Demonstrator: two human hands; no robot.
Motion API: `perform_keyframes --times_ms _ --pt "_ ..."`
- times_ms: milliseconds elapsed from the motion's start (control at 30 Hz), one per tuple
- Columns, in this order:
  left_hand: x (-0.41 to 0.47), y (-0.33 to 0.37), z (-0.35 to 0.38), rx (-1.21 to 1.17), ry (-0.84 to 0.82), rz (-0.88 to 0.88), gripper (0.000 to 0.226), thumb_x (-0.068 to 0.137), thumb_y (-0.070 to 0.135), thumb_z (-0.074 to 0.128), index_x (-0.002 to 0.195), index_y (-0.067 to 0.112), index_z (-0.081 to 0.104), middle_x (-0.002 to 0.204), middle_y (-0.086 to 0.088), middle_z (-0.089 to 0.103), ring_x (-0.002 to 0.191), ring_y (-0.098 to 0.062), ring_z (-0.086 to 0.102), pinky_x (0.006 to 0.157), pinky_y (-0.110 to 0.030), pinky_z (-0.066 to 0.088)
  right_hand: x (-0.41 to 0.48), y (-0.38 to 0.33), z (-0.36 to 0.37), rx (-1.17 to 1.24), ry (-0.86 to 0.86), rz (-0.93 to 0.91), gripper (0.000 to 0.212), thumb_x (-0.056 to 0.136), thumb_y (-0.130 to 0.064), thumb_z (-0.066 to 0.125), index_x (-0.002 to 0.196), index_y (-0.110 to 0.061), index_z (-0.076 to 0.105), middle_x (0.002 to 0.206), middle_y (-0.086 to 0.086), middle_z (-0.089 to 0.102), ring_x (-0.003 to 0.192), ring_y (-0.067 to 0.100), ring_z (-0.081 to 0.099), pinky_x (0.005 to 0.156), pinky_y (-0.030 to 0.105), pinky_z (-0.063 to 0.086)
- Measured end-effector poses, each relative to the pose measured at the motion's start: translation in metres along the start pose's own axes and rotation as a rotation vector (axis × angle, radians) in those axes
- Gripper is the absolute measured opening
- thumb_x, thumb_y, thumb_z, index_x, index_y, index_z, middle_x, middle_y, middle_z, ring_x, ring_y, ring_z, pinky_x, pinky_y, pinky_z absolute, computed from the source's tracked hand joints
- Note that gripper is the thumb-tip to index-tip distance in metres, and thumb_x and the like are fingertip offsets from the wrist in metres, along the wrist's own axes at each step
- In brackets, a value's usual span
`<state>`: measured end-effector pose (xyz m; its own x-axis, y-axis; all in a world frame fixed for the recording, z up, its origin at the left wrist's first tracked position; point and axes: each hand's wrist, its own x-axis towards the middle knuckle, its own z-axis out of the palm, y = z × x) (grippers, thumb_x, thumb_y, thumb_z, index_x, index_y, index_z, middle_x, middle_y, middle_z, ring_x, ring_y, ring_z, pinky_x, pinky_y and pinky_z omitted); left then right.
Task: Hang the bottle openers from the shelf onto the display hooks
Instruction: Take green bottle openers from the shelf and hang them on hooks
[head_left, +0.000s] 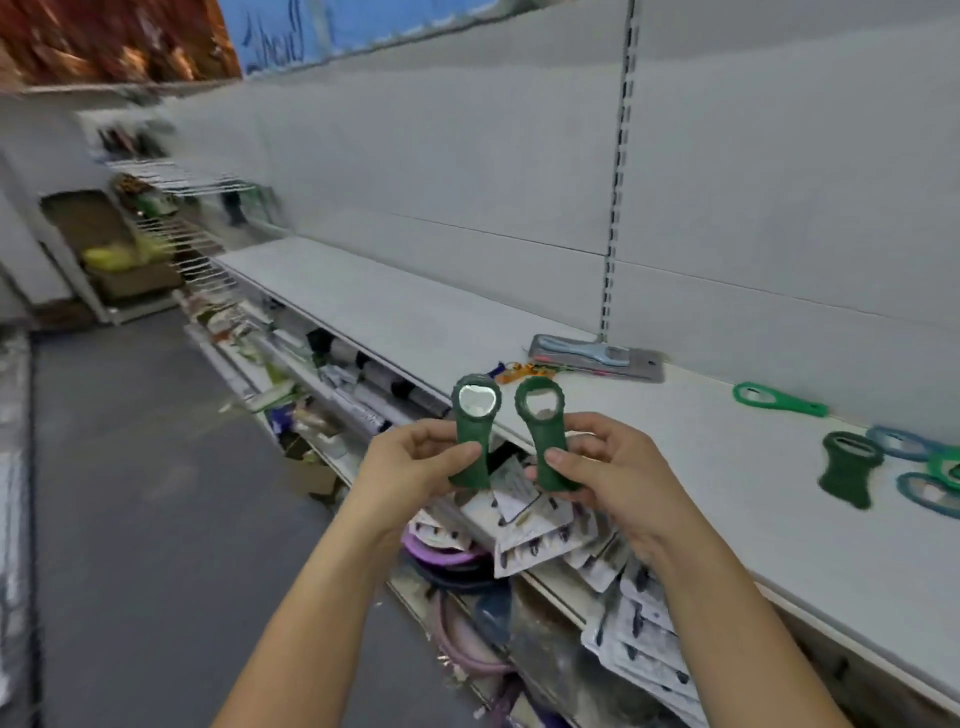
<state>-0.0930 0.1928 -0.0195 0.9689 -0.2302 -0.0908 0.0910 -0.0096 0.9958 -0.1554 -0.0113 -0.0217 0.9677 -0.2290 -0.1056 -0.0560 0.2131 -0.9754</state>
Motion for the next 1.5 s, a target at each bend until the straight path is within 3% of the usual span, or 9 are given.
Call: perform_keyframes --times_ms 167,300,467,600,833,967,1267,1400,1500 --pt "0.004 -0.011 -0.111 -0.035 0.202 0.039 0.017 0.084 -0.003 0.075 0.096 0.009 0.074 0.086 -0.008 0.079 0.076 -0.019 0.076 0.068 -0.03 0.061 0.044 0.026 0.109 -0.138 -0.137 -0.038 0.025 0.086 0.003 0.071 0.108 -0.01 0.068 0.092 0.017 0.077 0.09 0.032 0.076 0.088 0.048 0.06" --pt "0.015 -0.023 -0.208 -0.038 0.334 0.05 0.024 0.082 -0.002 0.077 0.104 0.005 0.073 0.093 -0.013 0.079 0.08 -0.021 0.075 0.081 -0.039 0.062 0.072 0.046 0.206 -0.158 -0.255 -0.001 0.019 0.087 0.003 0.071 0.103 -0.007 0.069 0.082 0.032 0.058 0.081 0.027 0.063 0.079 0.03 0.061" --pt "0.033 -0.027 -0.324 -0.099 0.482 0.072 0.027 0.082 -0.008 0.074 0.108 -0.003 0.07 0.096 -0.02 0.076 0.075 -0.019 0.073 0.071 -0.03 0.064 0.104 0.066 0.331 -0.203 -0.365 0.009 0.017 0.085 0.004 0.072 0.098 -0.007 0.07 0.1 0.032 0.071 0.087 0.036 0.071 0.092 0.053 0.057" --pt "0.04 -0.022 -0.404 -0.119 0.566 0.096 0.02 0.083 -0.007 0.074 0.099 0.006 0.072 0.092 -0.016 0.077 0.075 -0.019 0.074 0.068 -0.029 0.063 0.127 0.073 0.42 -0.203 -0.432 0.003 0.017 0.085 0.006 0.071 0.093 -0.009 0.071 0.097 0.024 0.075 0.08 0.03 0.073 0.075 0.036 0.061" --pt "0.059 -0.026 -0.512 -0.196 0.653 0.118 0.017 0.087 -0.008 0.068 0.099 0.0 0.057 0.095 -0.015 0.078 0.086 -0.031 0.077 0.072 -0.039 0.063 0.174 0.098 0.535 -0.211 -0.543 0.001 0.015 0.084 0.008 0.072 0.089 -0.006 0.07 0.074 0.008 0.076 0.066 0.017 0.071 0.067 0.033 0.062" --pt "0.085 -0.033 -0.56 -0.203 0.666 0.094 0.027 0.087 -0.005 0.069 0.093 0.008 0.047 0.093 -0.019 0.078 0.085 -0.038 0.076 0.085 -0.052 0.055 0.215 0.115 0.591 -0.217 -0.602 0.032 0.02 0.082 0.006 0.074 0.1 0.007 0.066 0.088 0.027 0.073 0.078 0.029 0.071 0.081 0.051 0.06" --pt "0.211 -0.024 -0.675 -0.147 0.796 0.061 0.03 0.068 0.02 0.085 0.061 0.017 0.056 0.065 -0.01 0.062 0.057 -0.018 0.063 0.057 -0.03 0.048 0.368 0.146 0.724 -0.195 -0.72 0.062 0.016 0.083 0.005 0.073 0.098 0.001 0.069 0.097 0.03 0.073 0.081 0.032 0.071 0.081 0.049 0.06" --pt "0.281 -0.005 -0.726 -0.141 0.8 0.096 0.005 0.079 0.009 0.078 0.081 0.013 0.074 0.071 -0.002 0.073 0.063 -0.012 0.064 0.054 -0.021 0.051 0.444 0.136 0.783 -0.17 -0.746 0.076 0.013 0.083 0.004 0.074 0.092 -0.005 0.07 0.094 0.027 0.074 0.08 0.03 0.072 0.076 0.043 0.062" --pt "0.325 0.006 -0.766 -0.076 0.812 0.099 0.019 0.088 -0.005 0.068 0.096 0.01 0.074 0.086 -0.005 0.078 0.077 -0.014 0.072 0.065 -0.025 0.059 0.492 0.13 0.825 -0.167 -0.771 0.058 0.013 0.083 0.003 0.075 0.09 -0.007 0.07 0.088 0.022 0.075 0.079 0.027 0.072 0.078 0.043 0.062"
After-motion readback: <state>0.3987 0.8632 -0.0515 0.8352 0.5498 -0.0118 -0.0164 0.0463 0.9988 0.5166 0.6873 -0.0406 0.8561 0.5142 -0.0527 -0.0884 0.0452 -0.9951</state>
